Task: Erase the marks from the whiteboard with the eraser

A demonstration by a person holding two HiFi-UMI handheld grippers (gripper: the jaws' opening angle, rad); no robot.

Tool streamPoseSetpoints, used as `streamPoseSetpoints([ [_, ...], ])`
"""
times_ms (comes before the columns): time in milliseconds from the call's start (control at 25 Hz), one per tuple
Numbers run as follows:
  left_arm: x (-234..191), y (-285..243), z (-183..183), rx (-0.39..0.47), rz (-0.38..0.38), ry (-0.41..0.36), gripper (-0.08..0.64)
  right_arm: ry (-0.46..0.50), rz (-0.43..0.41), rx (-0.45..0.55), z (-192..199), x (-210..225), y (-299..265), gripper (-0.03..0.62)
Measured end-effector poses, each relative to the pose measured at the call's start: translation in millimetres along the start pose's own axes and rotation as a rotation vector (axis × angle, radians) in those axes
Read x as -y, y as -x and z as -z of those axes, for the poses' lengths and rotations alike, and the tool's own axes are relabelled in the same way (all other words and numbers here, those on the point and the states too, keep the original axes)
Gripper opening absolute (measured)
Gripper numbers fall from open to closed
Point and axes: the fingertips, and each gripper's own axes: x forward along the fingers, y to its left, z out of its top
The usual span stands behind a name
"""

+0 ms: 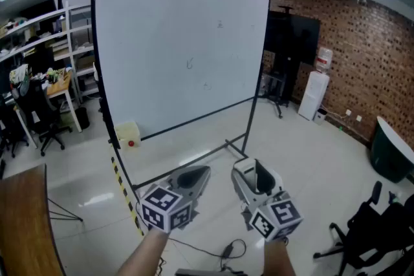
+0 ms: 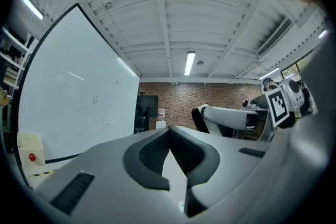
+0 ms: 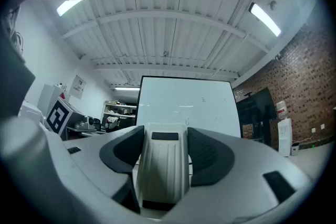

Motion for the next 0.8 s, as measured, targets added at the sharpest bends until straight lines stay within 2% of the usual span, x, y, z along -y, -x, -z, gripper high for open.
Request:
streamPoseSetpoints([
  [120, 1.7, -7.5, -0.7, -0.005, -0.001, -0.009, -0.006, -0.006, 0.001, 0.006, -0.7, 8.0, -0.1, 0.262],
  [440, -15.0, -26.1, -31.3, 0.050, -0.024, -0.064, -0.006, 0.012, -0.024, 0.054, -16.0, 26.8, -21.7, 0.262],
  [800, -108.3, -75.7, -22.3, 0.035, 0.004, -0.059, -0.007, 0.021, 0.032, 0.052, 2.9, 63.9, -110.0, 0.262],
])
